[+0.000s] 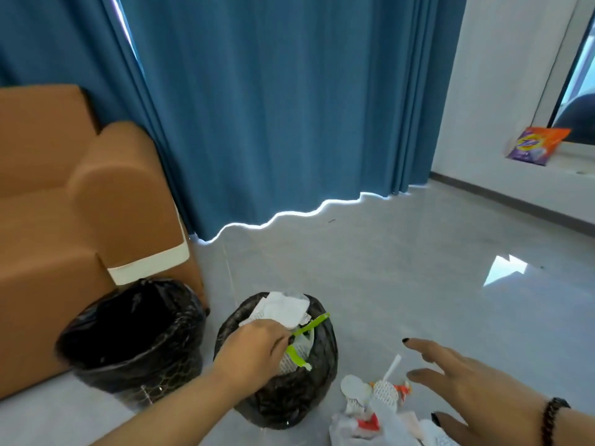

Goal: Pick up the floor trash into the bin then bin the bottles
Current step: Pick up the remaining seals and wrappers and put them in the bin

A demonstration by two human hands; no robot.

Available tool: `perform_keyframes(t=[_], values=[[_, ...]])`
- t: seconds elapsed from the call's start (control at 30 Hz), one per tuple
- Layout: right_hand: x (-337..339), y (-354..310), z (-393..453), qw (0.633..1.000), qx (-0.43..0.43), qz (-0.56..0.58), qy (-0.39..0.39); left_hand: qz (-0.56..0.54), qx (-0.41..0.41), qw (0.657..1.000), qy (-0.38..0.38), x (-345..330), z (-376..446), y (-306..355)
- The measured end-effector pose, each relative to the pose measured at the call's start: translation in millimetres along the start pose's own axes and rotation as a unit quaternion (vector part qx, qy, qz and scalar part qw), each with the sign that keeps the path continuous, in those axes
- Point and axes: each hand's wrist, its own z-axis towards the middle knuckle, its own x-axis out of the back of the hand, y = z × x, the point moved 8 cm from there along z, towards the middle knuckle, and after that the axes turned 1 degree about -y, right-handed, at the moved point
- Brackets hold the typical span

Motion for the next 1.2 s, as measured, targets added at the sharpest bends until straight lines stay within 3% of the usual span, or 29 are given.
perform_keyframes(t=[0.1,0.23,0.37,0.47,0.6,0.77,0.9,1.07,1.2], values=[[-46,5,14,0.996,-0.015,0.006,-0.088,0.022,0.006,1.000,-0.005,-30,-4,-18],[-117,21,28,0.981,-0.063,0.078,-0.168,0.018,0.041,0.997,0.070,-54,0,-30],[-173,27,42,0.953,-0.104,0.166,-0.232,0.104,0.099,0.990,0.010,-92,0,-43],[-196,30,54,0.947,-0.119,0.168,-0.245,0.168,0.128,0.977,0.015,-99,-2,-47],[-221,31,61,0.946,-0.125,0.167,-0.249,0.173,0.189,0.965,0.052,-83,-6,-58],[-241,23,73,0.969,-0.066,0.098,-0.219,0.145,0.180,0.970,0.073,-79,-10,-49],[-250,5,98,0.982,0.007,0.068,-0.174,0.087,0.158,0.976,0.125,-69,-16,-38],[-258,-6,122,0.983,0.013,0.009,-0.181,0.017,0.078,0.979,0.186,-68,-26,-16],[-214,5,130,0.995,0.009,0.057,-0.086,-0.058,0.013,0.984,0.169,-82,-38,5]])
